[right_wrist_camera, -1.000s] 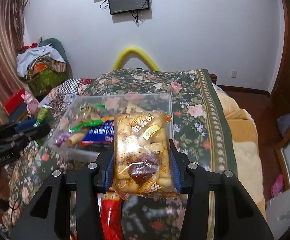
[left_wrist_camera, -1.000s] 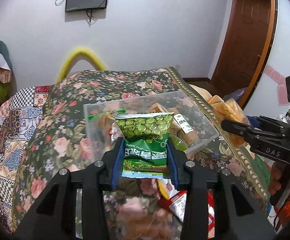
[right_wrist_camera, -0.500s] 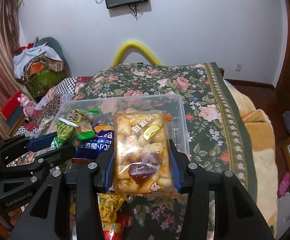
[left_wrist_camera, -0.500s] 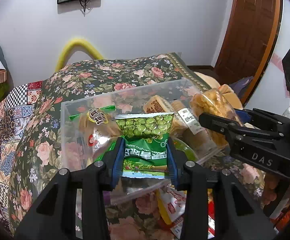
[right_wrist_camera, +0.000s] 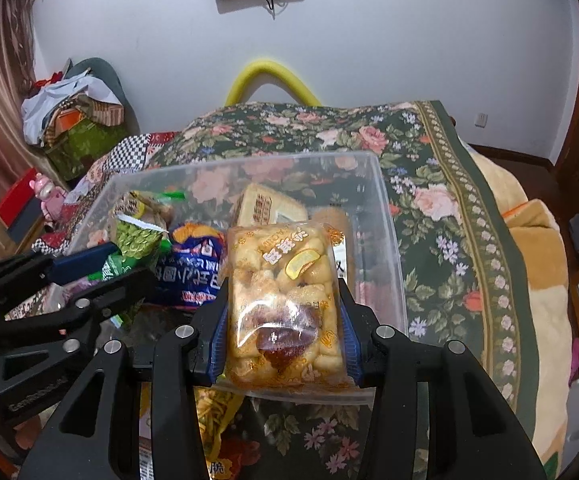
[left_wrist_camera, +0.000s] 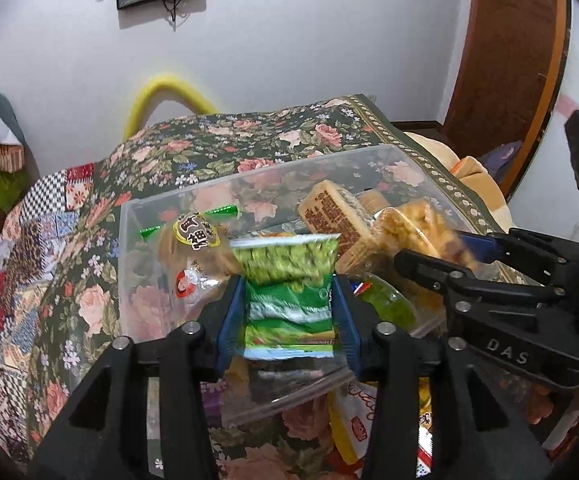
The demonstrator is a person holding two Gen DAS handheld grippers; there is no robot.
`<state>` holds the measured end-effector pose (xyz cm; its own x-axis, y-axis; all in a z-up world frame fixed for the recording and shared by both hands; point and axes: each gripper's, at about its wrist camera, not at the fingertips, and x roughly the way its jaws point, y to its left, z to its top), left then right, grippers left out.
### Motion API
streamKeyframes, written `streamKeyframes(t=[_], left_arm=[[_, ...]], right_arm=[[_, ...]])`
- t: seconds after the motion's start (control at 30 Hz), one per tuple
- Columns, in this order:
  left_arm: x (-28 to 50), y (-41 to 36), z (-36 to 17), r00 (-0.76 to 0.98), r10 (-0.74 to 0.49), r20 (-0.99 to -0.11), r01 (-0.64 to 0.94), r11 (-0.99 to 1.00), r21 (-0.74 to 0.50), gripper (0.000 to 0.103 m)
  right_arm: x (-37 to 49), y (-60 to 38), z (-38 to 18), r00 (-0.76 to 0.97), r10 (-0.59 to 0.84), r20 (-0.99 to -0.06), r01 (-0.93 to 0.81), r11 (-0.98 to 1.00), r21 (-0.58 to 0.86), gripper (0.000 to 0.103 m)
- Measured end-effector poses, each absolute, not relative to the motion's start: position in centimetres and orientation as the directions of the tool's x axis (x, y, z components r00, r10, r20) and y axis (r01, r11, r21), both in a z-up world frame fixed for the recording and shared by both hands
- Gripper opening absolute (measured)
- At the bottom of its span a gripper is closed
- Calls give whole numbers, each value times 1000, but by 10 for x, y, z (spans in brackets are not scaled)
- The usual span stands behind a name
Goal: Organize snacks
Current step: 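Open both tools to drop the pea bag and cookie pack into the box, then grasp the clear orange-snack bag with the left tool while the right tool grasps the red chip bag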
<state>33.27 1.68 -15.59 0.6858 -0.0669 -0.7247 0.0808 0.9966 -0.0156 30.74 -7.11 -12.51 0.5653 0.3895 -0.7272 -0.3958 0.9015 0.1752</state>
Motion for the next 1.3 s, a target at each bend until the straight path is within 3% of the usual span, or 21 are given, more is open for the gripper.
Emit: streamKeyframes(t=[0.27,0.53,0.8,1.3], left_arm=[[317,18,-137,699,-98,-709,86,995,-53,52],[274,23,-107,732,-106,-673,98,994,-51,65],[227,35,-107,713,-120,-691,87,993,-82,82],[189,42,-173,590,-170,-789,90,985,-144,83]], right_arm=[[294,-82,-109,579,392,-715,-394,902,176,44],[261,-93,-82,601,414,-684,-413,893,177,48],[220,-98,-77,600,418,-683,-424,889,171,66],[176,-76,-122,502,422,-755,-472,865,170,79]])
